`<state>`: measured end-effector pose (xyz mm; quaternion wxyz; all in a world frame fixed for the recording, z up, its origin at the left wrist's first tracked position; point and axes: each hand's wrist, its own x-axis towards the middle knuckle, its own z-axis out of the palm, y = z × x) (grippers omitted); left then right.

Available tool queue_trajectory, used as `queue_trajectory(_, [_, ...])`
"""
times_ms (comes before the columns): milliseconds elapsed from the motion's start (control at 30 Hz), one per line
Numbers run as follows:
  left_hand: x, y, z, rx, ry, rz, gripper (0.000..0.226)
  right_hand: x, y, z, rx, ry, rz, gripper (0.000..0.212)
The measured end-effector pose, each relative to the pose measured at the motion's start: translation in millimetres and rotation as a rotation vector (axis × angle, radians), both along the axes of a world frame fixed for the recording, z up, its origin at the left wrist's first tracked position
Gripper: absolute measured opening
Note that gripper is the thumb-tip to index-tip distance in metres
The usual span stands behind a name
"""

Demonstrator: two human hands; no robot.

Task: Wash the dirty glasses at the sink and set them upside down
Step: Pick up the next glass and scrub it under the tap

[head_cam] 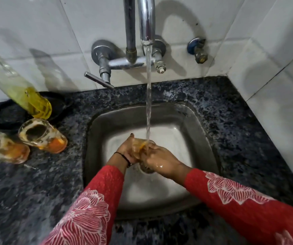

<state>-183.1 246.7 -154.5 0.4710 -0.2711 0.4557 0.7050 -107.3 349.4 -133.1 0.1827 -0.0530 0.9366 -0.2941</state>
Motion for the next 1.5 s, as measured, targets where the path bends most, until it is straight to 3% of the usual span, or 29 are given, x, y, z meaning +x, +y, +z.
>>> queue_trajectory(67, [4.2, -1.6, -3.2, 0.019, 0.011, 0.052, 0.080, 1.5, 1.2, 7.8, -0.084, -0.030, -0.063, 0.031])
queue_trajectory(167, [12.2, 3.0, -13.1, -0.048, 0.055, 0.210, 0.060, -7.3, -22.1, 9.2, -0.356, -0.061, -0.485, 0.023])
queue_trajectory(233, [14.6, 5.9, -17.8, -0.051, 0.102, 0.280, 0.069, -10.6, -38.8, 22.4, -0.644, -0.140, -0.794, 0.021])
queue_trajectory(300, [14.2, 5.9, -10.1, -0.076, 0.101, 0.268, 0.070, -3.5, -43.1, 10.3, -0.809, -0.090, -0.762, 0.018])
queue_trajectory(367, [8.9, 3.9, -8.1, -0.151, 0.030, 0.157, 0.061, 13.2, -33.6, -5.8, -0.723, -0.064, -0.574, 0.019])
queue_trajectory(467, [9.5, 4.1, -5.0, -0.177, -0.020, 0.020, 0.056, 19.3, -6.6, -11.1, -0.300, 0.003, -0.251, 0.030])
queue_trajectory(533, [13.2, 6.0, -3.0, -0.171, -0.025, 0.043, 0.065, 11.1, -2.6, -8.3, -0.158, 0.020, -0.128, 0.024])
queue_trajectory(633, [20.2, 9.8, -11.5, -0.134, 0.018, 0.163, 0.044, -0.4, -20.4, 3.6, 0.180, -0.022, -0.030, 0.025])
queue_trajectory(700, [29.5, 12.2, -18.6, -0.113, 0.068, 0.255, 0.044, -11.3, -22.9, 8.2, 0.060, -0.065, -0.256, 0.024])
queue_trajectory(767, [37.5, 15.2, -19.3, -0.047, 0.087, 0.290, 0.062, -19.2, -25.6, 9.7, -0.383, -0.125, -0.612, 0.022])
queue_trajectory(800, [37.8, 17.3, -19.6, -0.012, 0.072, 0.324, 0.072, -19.1, -30.0, 9.7, -0.520, -0.136, -0.721, 0.022])
queue_trajectory(833, [37.0, 18.2, -18.6, -0.020, 0.071, 0.336, 0.079, -14.5, -34.9, 8.8, -0.516, -0.114, -0.698, 0.021])
queue_trajectory(967, [26.4, 6.1, -15.2, -0.082, -0.087, 0.267, 0.072, 11.8, -15.4, -1.1, 0.250, -0.013, 0.148, 0.029])
queue_trajectory(1033, [26.5, 2.0, -19.2, -0.101, -0.127, 0.238, 0.075, 12.1, 3.7, -0.1, 0.366, 0.044, 0.348, 0.034])
queue_trajectory(1100, [29.7, 1.9, -23.4, -0.090, -0.101, 0.250, 0.069, 8.9, 2.0, 3.5, 0.237, 0.066, 0.173, 0.033])
queue_trajectory(1167, [31.5, 6.6, -20.6, -0.071, 0.005, 0.280, 0.060, 2.8, -18.5, 6.1, -0.055, 0.063, -0.274, 0.024])
queue_trajectory(1233, [27.2, 11.1, -19.6, -0.089, 0.081, 0.274, 0.059, -0.9, -44.6, 7.4, -0.474, -0.021, -0.786, 0.020])
queue_trajectory(1267, [23.4, 12.2, -17.6, -0.104, 0.102, 0.259, 0.058, -3.0, -51.8, 5.5, -0.624, -0.040, -0.935, 0.022])
queue_trajectory(1400, [7.4, 7.8, -14.0, -0.146, 0.024, 0.097, 0.060, 8.3, -35.3, -18.5, -0.909, -0.171, -0.745, 0.016])
queue_trajectory(1433, [6.6, 6.0, -16.1, -0.163, -0.012, 0.066, 0.063, 9.0, -23.4, -21.9, -0.858, -0.202, -0.647, 0.020])
queue_trajectory(1500, [8.6, 4.8, -19.2, -0.139, -0.058, 0.098, 0.065, 4.1, -0.2, -17.6, -0.422, -0.238, -0.353, 0.021])
